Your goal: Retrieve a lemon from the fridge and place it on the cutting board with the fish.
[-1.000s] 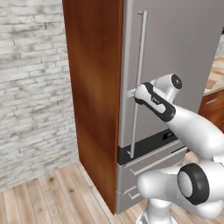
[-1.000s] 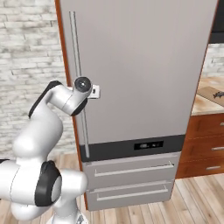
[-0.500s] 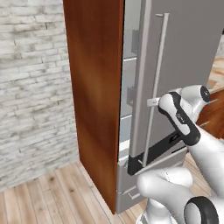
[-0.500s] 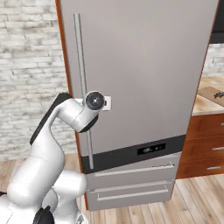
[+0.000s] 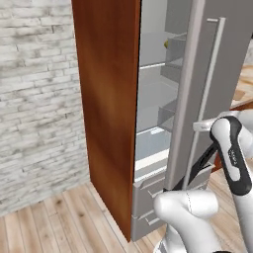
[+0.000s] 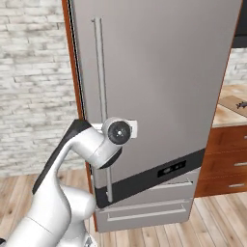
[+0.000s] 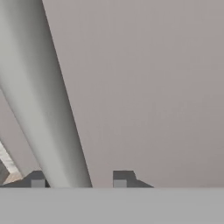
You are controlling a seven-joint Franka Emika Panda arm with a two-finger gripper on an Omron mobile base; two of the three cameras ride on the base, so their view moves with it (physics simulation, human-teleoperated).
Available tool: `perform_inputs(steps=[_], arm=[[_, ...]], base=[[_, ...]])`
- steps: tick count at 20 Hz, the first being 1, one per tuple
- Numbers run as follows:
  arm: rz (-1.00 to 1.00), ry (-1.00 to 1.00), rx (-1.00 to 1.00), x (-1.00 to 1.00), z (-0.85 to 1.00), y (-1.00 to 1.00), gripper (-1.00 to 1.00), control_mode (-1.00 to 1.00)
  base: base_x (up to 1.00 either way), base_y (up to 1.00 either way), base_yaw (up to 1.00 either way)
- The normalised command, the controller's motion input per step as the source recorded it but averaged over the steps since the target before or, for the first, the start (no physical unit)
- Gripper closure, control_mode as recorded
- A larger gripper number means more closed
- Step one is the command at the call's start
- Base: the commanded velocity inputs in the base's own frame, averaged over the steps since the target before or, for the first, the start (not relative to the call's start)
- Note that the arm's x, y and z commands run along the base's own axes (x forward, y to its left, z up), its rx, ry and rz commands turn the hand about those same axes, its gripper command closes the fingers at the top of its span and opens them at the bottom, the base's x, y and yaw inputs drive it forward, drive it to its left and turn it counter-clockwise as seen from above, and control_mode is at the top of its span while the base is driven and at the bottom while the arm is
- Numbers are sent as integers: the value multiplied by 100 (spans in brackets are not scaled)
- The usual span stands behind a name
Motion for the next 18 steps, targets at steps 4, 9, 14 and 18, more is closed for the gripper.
perform_inputs(steps=[4, 9, 14, 18], arm=[[0, 0, 4, -44, 20, -100, 100, -100], [0, -1, 9, -7, 4, -74, 100, -100], [0, 0, 0, -1, 0, -3, -100, -100], [0, 0, 0, -3, 1, -1, -100, -100]], base=[[0, 0, 0], [0, 0, 0], [0, 0, 0], [0, 0, 0]])
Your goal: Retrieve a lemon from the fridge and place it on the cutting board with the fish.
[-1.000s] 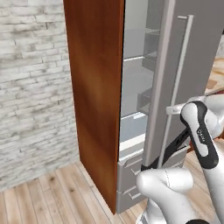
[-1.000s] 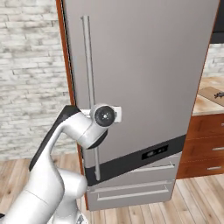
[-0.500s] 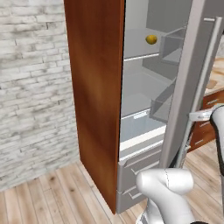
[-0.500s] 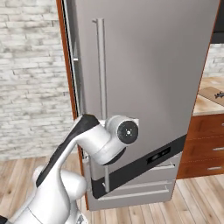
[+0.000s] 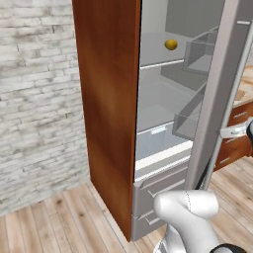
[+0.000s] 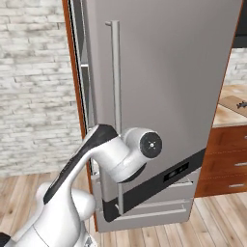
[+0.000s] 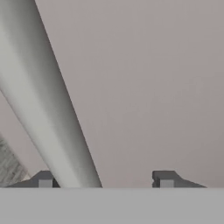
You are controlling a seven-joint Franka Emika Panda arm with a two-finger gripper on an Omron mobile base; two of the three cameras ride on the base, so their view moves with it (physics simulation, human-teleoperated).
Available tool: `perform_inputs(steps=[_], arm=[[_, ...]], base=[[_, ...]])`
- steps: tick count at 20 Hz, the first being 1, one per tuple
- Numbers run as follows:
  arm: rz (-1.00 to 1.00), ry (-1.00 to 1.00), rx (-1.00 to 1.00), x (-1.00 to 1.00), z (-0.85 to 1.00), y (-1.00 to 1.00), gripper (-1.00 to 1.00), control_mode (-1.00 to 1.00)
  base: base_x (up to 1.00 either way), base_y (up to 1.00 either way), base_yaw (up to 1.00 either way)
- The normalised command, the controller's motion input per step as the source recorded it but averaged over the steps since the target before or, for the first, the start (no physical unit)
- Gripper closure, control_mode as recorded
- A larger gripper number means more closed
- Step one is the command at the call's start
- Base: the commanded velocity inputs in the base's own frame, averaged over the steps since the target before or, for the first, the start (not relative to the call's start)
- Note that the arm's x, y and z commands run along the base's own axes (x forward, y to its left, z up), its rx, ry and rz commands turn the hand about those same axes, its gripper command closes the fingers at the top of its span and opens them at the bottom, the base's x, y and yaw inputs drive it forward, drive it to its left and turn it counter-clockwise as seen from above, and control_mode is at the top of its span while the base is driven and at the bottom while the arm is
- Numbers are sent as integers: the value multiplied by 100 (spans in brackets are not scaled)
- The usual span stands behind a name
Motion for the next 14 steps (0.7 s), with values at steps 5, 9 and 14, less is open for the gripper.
perform_inputs(steps=[5, 9, 14], arm=[[-5, -2, 0, -48, 16, -17, -100, -100], [-7, 0, -12, -39, 30, -3, -100, -100], [-13, 0, -39, -54, 47, 28, -100, -100]], base=[[0, 0, 0], [0, 0, 0], [0, 0, 0]])
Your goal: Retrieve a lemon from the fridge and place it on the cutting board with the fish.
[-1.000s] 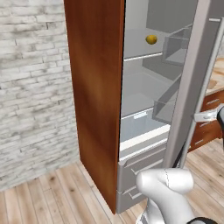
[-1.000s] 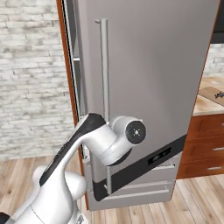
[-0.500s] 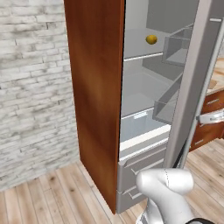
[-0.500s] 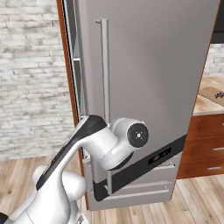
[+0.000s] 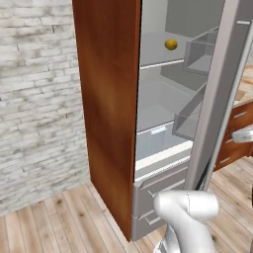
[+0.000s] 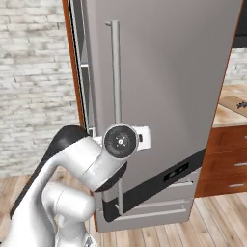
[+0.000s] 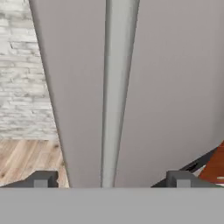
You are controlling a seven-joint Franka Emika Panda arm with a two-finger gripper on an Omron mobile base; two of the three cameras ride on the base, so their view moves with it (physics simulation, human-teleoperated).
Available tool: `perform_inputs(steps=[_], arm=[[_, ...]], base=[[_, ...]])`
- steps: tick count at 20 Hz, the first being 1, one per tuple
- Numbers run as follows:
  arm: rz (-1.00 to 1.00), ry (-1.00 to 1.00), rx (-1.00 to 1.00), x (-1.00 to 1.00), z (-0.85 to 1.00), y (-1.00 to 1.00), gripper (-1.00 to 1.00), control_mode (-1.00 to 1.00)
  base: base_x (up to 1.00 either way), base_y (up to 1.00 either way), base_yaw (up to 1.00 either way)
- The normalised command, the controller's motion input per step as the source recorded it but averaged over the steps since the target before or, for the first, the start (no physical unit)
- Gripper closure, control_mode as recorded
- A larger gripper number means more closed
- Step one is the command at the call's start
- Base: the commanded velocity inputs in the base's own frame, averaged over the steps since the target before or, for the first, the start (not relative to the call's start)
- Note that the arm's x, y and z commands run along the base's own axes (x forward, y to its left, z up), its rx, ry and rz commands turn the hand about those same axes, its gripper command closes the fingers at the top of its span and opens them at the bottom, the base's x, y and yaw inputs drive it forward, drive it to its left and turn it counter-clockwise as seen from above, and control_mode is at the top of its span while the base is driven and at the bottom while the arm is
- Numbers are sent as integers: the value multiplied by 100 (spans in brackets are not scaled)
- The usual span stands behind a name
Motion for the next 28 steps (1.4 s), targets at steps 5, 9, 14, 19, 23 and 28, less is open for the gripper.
perform_inputs(steps=[5, 9, 14, 19, 23, 28], arm=[[-13, 12, -54, -56, 16, 68, -100, -100], [-11, 32, -63, -33, -1, 100, -100, -100], [-2, 40, -70, -4, 0, 97, -100, -100], [12, 53, -71, 33, -7, 90, -100, -100], [2, 11, -24, 22, -15, 15, -100, -100], [0, 0, -7, 83, -11, 7, -100, -100]], base=[[0, 0, 0], [0, 0, 0], [0, 0, 0], [0, 0, 0], [0, 0, 0], [0, 0, 0]])
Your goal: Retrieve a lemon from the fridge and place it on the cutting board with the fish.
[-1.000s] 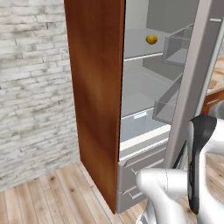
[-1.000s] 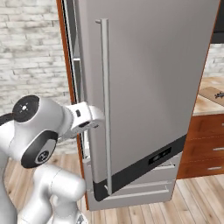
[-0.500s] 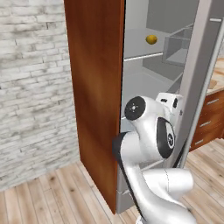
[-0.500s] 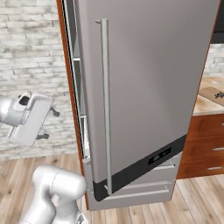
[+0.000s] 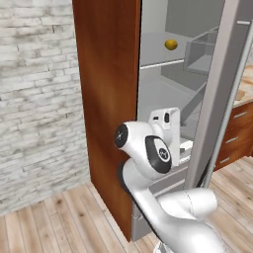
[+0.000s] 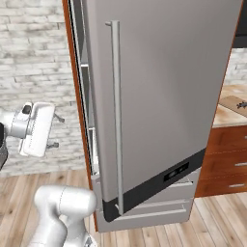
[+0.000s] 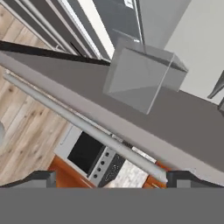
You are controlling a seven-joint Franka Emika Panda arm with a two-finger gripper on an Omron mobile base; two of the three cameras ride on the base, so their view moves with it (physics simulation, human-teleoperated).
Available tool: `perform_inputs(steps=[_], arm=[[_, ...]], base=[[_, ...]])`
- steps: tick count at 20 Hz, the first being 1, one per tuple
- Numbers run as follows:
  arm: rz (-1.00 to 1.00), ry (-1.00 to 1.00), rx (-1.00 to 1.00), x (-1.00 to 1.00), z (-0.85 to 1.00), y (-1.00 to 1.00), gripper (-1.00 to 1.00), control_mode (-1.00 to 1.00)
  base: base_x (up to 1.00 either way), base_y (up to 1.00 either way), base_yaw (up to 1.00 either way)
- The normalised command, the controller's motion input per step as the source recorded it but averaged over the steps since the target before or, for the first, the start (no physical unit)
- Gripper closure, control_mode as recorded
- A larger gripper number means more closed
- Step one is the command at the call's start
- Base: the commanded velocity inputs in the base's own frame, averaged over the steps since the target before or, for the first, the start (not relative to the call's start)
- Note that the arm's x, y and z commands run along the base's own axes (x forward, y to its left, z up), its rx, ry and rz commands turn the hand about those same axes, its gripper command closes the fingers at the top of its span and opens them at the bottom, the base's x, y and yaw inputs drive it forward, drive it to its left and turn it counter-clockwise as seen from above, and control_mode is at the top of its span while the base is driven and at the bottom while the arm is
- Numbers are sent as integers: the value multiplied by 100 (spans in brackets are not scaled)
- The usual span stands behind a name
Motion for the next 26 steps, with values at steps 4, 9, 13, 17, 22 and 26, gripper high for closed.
perform_inputs(steps=[4, 9, 13, 17, 22, 26], arm=[[2, 0, -5, 97, -3, 0, -100, -100], [0, 14, -2, 45, 0, -9, -100, -100], [-3, 18, -2, 4, 4, -47, -100, -100], [-8, 14, -4, -2, 7, -58, -100, -100], [-2, 10, -7, 0, 0, -17, -100, -100], [0, 10, -5, 0, 0, -9, -100, -100]], base=[[0, 0, 0], [0, 0, 0], [0, 0, 0], [0, 0, 0], [0, 0, 0], [0, 0, 0]])
